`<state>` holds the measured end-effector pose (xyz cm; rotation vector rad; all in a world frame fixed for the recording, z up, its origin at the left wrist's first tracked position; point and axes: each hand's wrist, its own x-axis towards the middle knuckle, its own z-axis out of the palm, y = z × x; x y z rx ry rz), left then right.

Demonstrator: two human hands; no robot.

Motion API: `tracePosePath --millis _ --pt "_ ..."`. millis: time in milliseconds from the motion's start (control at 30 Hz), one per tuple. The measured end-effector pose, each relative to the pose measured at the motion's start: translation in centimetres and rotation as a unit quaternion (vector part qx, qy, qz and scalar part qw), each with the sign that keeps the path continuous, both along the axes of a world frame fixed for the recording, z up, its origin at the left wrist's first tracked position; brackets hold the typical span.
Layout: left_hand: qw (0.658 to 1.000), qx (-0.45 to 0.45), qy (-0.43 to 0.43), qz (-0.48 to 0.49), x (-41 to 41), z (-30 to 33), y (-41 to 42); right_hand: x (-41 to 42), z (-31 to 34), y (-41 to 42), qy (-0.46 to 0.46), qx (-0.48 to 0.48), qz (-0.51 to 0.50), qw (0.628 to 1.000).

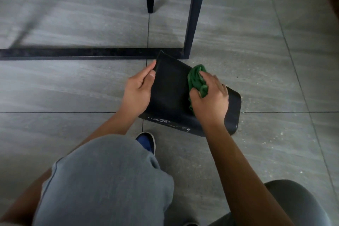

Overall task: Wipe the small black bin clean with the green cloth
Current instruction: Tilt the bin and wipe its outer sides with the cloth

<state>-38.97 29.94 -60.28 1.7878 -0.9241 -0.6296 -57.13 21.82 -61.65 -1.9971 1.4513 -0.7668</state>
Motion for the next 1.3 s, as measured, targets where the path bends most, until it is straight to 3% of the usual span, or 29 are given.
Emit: tracePosePath --millis 167,267,400,467,600,733,833,933,1133,1300 --pt "0.999 -0.030 0.018 -0.008 0.0 -0.1 -0.4 2.9 0.5 3.5 0.011 -0.093 0.148 0.985" --pt "0.999 -0.023 0.034 0.009 0.3 -0.3 -0.4 1.4 -0.7 6.1 0.036 -0.140 0.158 0.977" --pt "0.998 -0.010 0.042 0.038 0.8 -0.7 -0.2 -2.6 -1.4 7.1 0.019 -0.080 0.170 0.982" --pt "0.999 0.003 0.043 0.029 1.0 -0.3 -0.2 -4.4 -0.8 6.9 -0.037 -0.015 0.137 0.990" --pt "0.998 0.024 0.042 -0.047 1.1 1.0 0.1 -6.7 0.7 3.8 -0.119 0.048 -0.024 0.991" --pt "0.982 0.011 0.101 -0.161 0.1 2.5 0.1 -7.7 -0.2 -0.2 -0.072 0.041 -0.114 0.990" --pt "0.963 0.022 0.035 -0.267 -1.0 3.0 -0.1 -8.3 -2.2 -0.6 -0.004 0.024 -0.136 0.990" --pt "0.949 0.023 -0.025 -0.314 -1.6 2.6 0.0 -9.1 -3.6 0.1 0.011 -0.006 -0.161 0.987" --pt "0.932 -0.010 -0.204 -0.301 -1.7 -0.8 2.7 -10.5 -5.0 0.4 0.010 -0.023 -0.204 0.979" --pt "0.945 -0.022 -0.194 -0.264 -0.9 -1.6 3.4 -10.8 -5.2 0.5 0.024 -0.019 -0.200 0.979"
